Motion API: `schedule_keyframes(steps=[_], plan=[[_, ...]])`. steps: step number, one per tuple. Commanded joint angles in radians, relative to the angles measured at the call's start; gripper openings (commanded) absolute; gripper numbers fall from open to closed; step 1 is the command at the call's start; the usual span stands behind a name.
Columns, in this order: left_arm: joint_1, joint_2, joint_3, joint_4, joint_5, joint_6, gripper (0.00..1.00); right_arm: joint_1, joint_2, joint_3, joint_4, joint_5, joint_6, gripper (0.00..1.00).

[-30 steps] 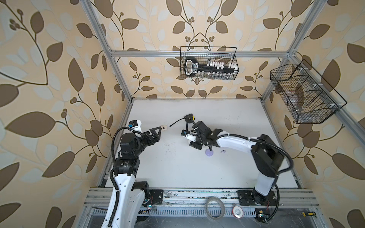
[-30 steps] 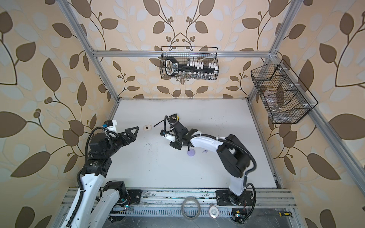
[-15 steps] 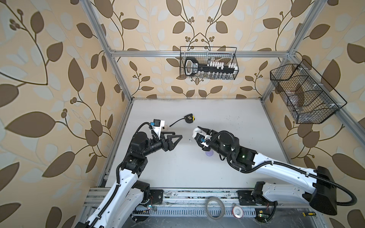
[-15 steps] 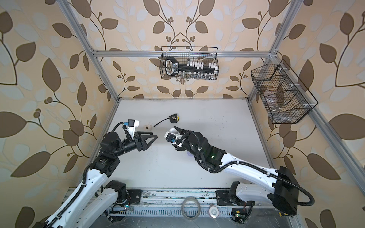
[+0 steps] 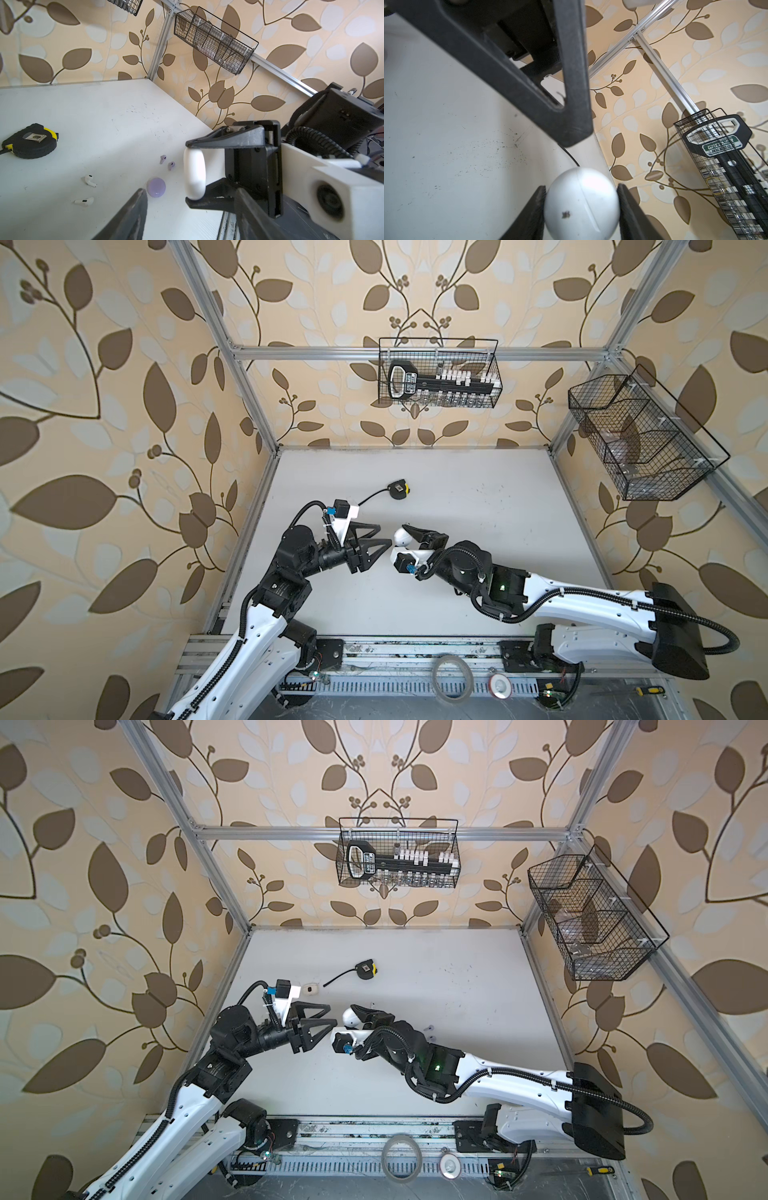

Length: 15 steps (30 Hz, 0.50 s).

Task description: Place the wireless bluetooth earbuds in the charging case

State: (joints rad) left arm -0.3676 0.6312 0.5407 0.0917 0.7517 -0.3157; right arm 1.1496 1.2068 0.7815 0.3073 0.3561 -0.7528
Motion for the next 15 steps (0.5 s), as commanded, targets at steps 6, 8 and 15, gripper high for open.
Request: schedule_keyframes(steps=[6,8,15], plan=[[-0.013,-0.028,0.032,0.013,0.015,0.029,0.61,0.043,0.022,0.085,0.034,0.017,-0.026,0.23],[-0.014,-0.028,0.033,0.014,0.020,0.030,0.60,0.049,0.032,0.102,0.030,0.019,-0.029,0.23],[-0.019,-0.024,0.034,0.011,0.020,0.033,0.50,0.075,0.081,0.149,0.032,0.041,-0.058,0.23]])
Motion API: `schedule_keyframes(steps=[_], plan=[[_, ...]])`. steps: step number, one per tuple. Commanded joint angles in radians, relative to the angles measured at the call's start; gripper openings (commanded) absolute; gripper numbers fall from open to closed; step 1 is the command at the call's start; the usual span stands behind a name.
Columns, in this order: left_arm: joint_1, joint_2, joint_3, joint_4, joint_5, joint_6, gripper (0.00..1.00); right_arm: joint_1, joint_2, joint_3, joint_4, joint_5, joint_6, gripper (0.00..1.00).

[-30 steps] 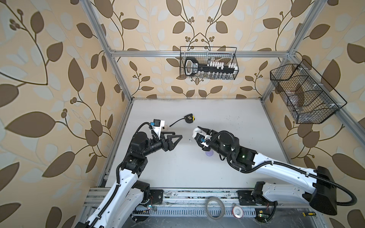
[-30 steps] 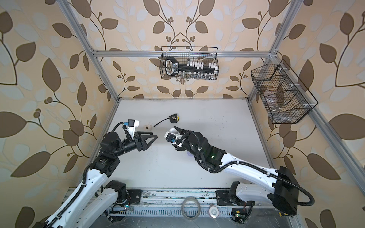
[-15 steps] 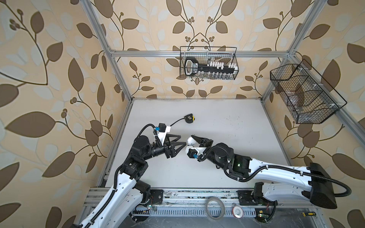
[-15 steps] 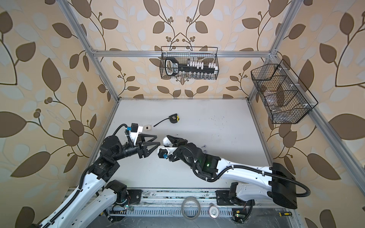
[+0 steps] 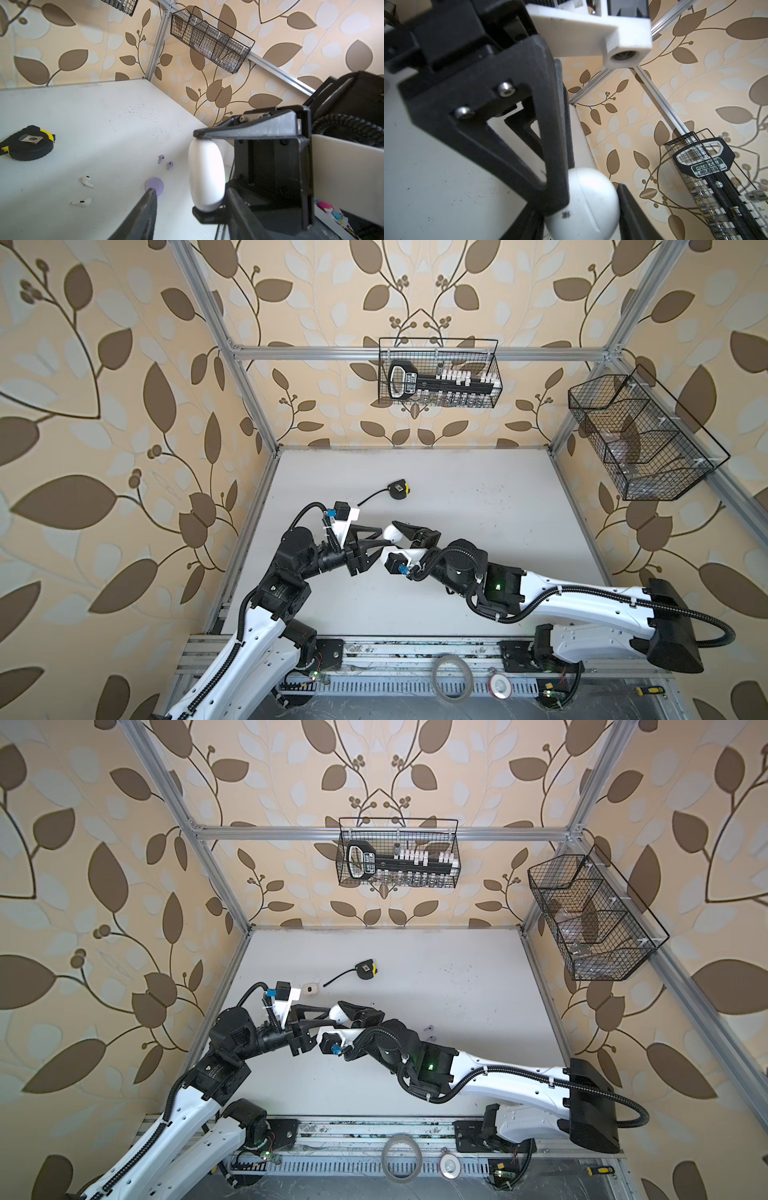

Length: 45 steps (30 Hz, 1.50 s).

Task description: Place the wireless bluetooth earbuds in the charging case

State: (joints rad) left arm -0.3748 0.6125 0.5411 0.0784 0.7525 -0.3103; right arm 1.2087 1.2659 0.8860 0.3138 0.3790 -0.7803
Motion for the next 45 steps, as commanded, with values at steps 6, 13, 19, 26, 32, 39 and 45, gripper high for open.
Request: schedule_keyframes(steps=[6,13,19,26,32,39,45], plan=[[-0.013,0.001,0.036,0.020,0.015,0.033,0.41,0.024,0.061,0.086,0.043,0.048,-0.034,0.23],[-0.013,0.000,0.037,0.010,0.004,0.037,0.36,0.037,0.080,0.105,0.078,0.070,-0.025,0.22],[-0.013,0.003,0.040,0.004,-0.012,0.046,0.07,0.060,0.093,0.107,0.085,0.065,-0.028,0.32],[-0.013,-0.015,0.040,-0.015,-0.042,0.046,0.00,0.071,0.082,0.079,0.026,0.055,-0.102,0.66],[-0.013,-0.033,0.037,-0.021,-0.047,0.045,0.00,0.053,0.038,0.078,-0.080,0.036,-0.126,0.75],[-0.013,-0.020,0.046,-0.029,-0.032,0.041,0.00,0.013,-0.019,0.087,-0.235,-0.034,-0.166,0.71],[-0.013,-0.011,0.051,-0.028,-0.016,0.037,0.00,-0.007,0.003,0.110,-0.260,-0.037,-0.175,0.73]])
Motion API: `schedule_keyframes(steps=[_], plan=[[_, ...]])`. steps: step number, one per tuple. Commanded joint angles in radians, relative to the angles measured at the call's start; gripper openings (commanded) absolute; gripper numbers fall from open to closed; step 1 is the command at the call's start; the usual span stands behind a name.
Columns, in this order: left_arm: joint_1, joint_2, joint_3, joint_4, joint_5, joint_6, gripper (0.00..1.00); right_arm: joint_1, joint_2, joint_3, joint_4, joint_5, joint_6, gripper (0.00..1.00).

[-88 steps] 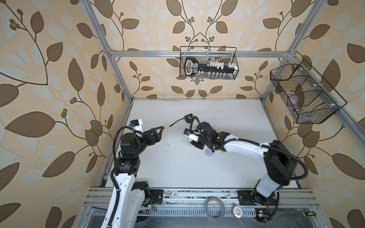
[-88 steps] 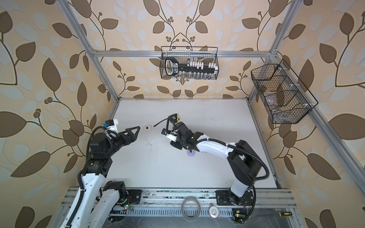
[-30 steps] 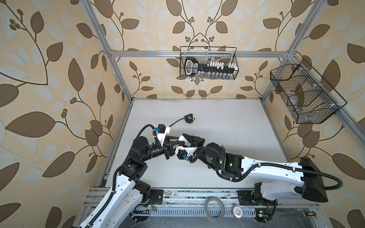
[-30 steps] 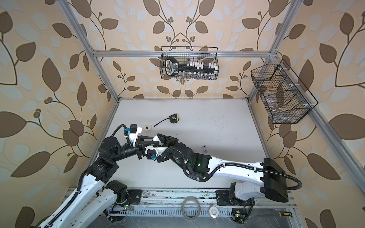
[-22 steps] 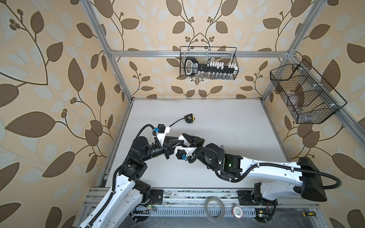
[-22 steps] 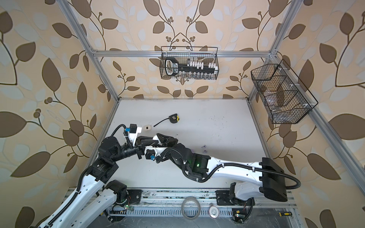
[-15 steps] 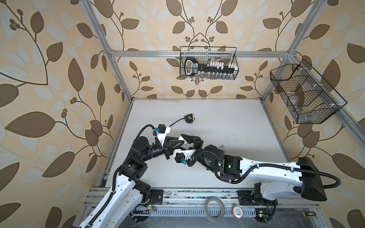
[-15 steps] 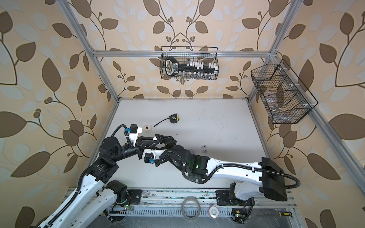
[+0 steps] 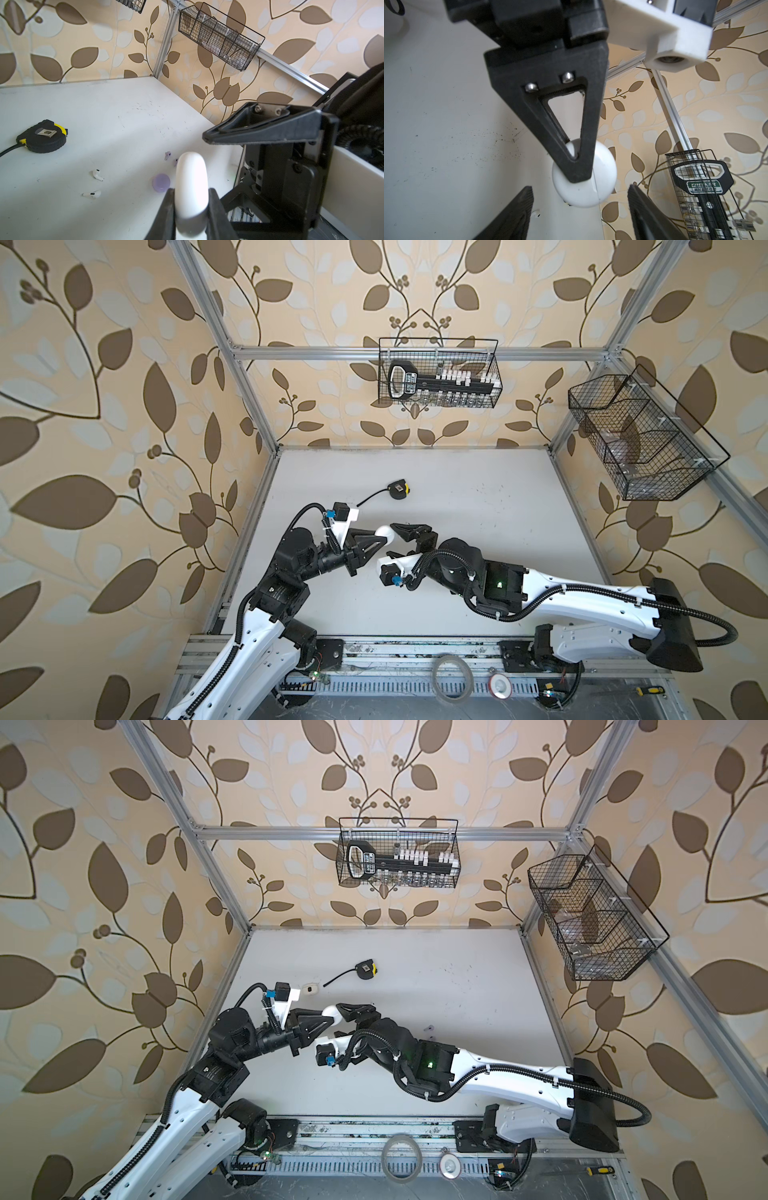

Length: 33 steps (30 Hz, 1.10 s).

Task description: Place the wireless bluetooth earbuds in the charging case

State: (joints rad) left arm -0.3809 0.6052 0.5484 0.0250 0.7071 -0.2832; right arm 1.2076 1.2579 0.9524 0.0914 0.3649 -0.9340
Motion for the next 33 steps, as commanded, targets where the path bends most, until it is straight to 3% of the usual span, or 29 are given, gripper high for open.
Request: schedule_keyframes(steps=[1,11,13,17,26,28,31,33], plan=[[-0.007,-0.005,0.044,0.026,0.030,0.010,0.00,-0.009,0.021,0.049,-0.041,-0.022,-0.022,0.73],[-0.007,-0.001,0.044,0.029,0.037,0.010,0.00,-0.054,0.089,0.115,-0.050,-0.059,0.012,0.72],[-0.007,-0.002,0.042,0.029,0.037,0.010,0.00,-0.053,0.090,0.116,-0.046,-0.071,0.012,0.67],[-0.007,-0.002,0.043,0.029,0.037,0.011,0.00,-0.049,0.102,0.125,-0.054,-0.079,0.012,0.46],[-0.007,-0.005,0.041,0.030,0.036,0.010,0.04,-0.047,0.114,0.140,-0.060,-0.084,0.018,0.31],[-0.008,-0.004,0.041,0.032,0.043,0.012,0.00,-0.046,0.111,0.139,-0.059,-0.090,0.018,0.31],[-0.007,-0.004,0.041,0.033,0.044,0.010,0.00,-0.046,0.118,0.144,-0.051,-0.081,0.018,0.49],[-0.008,-0.005,0.039,0.033,0.043,0.010,0.00,-0.046,0.126,0.151,-0.051,-0.083,0.018,0.53]])
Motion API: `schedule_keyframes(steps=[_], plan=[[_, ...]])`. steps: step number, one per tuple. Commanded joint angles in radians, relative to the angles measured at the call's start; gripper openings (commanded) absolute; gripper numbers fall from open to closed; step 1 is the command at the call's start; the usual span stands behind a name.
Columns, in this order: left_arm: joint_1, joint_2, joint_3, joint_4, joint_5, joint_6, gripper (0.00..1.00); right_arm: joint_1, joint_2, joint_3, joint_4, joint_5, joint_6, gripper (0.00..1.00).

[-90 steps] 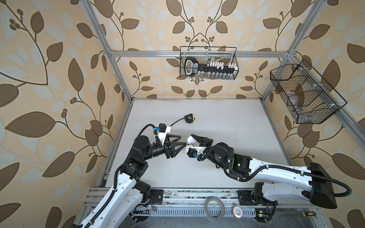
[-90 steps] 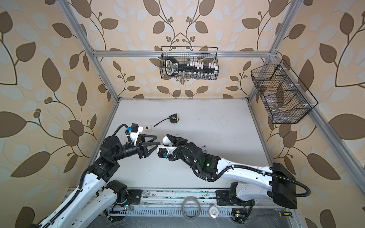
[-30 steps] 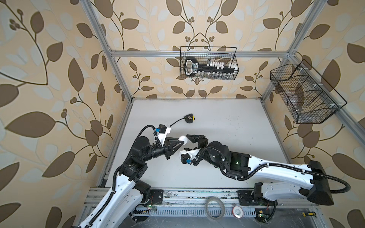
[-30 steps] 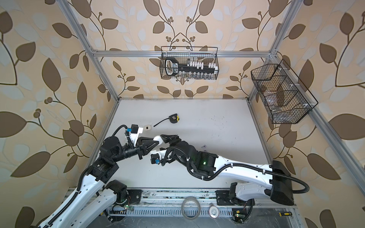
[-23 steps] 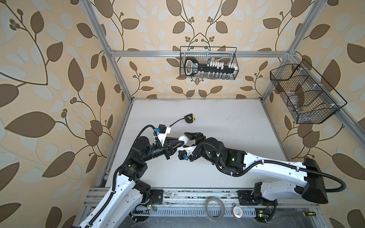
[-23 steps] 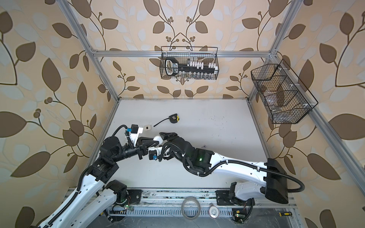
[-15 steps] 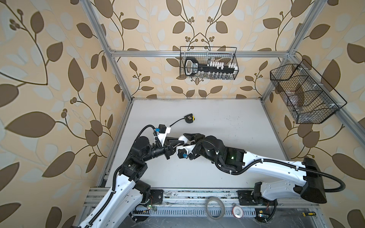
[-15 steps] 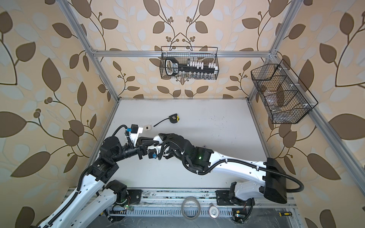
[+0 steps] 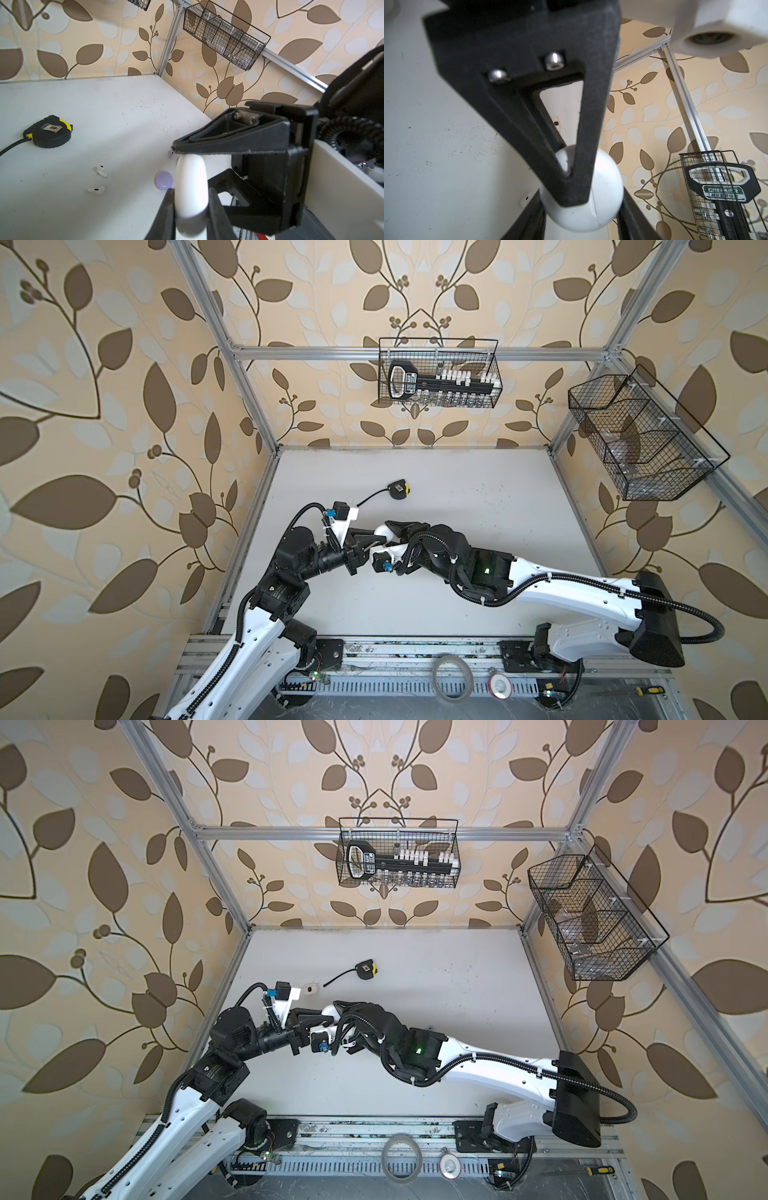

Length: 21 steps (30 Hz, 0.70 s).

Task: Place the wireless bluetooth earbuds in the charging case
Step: 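Hold the round case with the left gripper while the right gripper grips its lid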

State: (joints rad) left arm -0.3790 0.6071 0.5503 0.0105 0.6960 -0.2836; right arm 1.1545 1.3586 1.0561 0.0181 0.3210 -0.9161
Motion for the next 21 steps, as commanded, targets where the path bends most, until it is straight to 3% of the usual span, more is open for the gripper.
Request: schedule_keyframes(steps=[1,13,17,20,21], plan=[[-0.010,-0.006,0.039,0.048,0.054,0.011,0.00,0.008,0.029,0.051,0.021,-0.039,-0.001,0.54],[-0.010,0.000,0.041,0.047,0.057,0.010,0.01,0.012,0.040,0.064,0.017,-0.020,-0.009,0.55],[-0.010,0.001,0.041,0.046,0.057,0.011,0.01,0.011,0.037,0.066,0.009,-0.028,-0.006,0.43],[-0.011,-0.004,0.042,0.043,0.055,0.011,0.09,0.011,0.033,0.064,0.006,-0.034,-0.001,0.34],[-0.011,-0.007,0.041,0.043,0.052,0.011,0.16,0.011,0.033,0.064,0.006,-0.033,0.002,0.32]])
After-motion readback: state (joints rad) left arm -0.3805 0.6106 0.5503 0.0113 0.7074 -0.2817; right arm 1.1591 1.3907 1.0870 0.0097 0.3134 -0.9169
